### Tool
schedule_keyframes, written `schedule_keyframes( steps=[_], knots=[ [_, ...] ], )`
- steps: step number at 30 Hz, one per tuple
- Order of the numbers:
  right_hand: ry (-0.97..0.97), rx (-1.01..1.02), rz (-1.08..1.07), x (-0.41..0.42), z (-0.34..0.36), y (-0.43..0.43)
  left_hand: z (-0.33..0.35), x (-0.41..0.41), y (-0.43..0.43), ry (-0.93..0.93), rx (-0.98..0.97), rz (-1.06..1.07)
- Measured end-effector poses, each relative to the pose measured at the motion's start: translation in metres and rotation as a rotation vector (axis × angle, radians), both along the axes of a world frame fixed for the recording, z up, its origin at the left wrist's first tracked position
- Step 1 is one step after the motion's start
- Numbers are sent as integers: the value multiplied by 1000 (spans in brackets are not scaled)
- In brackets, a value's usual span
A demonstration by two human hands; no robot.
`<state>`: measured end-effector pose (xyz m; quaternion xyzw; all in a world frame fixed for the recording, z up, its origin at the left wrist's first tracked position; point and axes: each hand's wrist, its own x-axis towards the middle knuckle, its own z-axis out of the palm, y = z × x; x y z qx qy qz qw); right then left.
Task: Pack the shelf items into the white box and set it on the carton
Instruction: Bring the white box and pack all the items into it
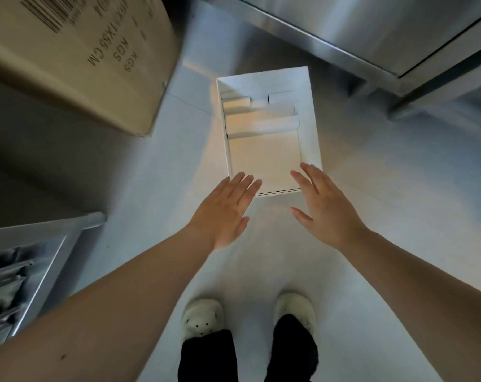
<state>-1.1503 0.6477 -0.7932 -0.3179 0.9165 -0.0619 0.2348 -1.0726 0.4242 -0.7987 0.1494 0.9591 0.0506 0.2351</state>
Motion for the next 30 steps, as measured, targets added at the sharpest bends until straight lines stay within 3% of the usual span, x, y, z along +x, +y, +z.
schedule_keyframes(
  steps=[9, 15, 22, 30],
  knots=[
    [-85, 77, -73, -10, -87, -5, -78, -12, 3, -104, -27, -45],
    [21, 193, -7, -15, -97, 2, -82, -22, 10, -73, -77, -98],
    [14, 263, 91, -22, -68, 0, -56, -27, 4, -26, -65, -85],
    [26, 207, 153, -25, 31, -3, 45, -38, -16, -69, -51, -49]
  ],
)
